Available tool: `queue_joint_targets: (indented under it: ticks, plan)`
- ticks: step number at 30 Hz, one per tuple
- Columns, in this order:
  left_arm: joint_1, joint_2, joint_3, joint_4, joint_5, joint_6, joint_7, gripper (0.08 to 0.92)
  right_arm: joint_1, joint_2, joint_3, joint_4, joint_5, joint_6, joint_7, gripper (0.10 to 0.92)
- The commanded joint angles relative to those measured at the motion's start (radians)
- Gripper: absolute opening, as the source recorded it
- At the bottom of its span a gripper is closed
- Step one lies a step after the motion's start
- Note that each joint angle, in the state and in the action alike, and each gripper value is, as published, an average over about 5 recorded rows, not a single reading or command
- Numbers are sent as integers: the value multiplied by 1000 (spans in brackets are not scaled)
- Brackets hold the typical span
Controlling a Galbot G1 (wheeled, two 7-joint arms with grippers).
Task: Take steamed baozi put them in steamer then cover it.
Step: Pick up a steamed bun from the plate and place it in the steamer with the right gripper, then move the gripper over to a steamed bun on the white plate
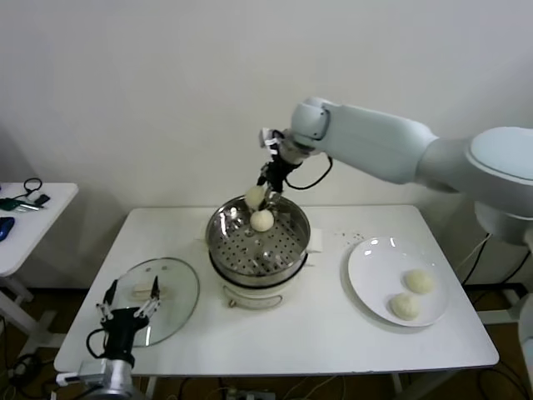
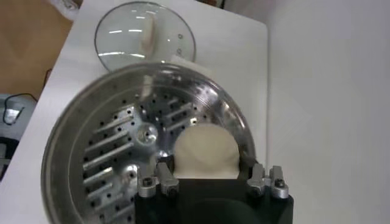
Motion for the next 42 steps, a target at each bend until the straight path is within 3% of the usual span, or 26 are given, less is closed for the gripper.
queue_joint_targets:
  ticks: [1,18,33,42]
  plan:
    - [-2,5,-4,4,-10,-4,-1,823,-54,102,-43,-6,34,-17,32,680]
    - [-8,20,-11,24,-26,-5,-1,823,-118,114,-71,-42,-16,-4,31,707]
    - [-1,20,-12,27,-21,-8,-1,823,-129,99,-39,-67,-46,10,21,820]
    - [1,20,-13,22,-20,-6,-2,823,-12,-42,-40,83,-50,22,-12,823]
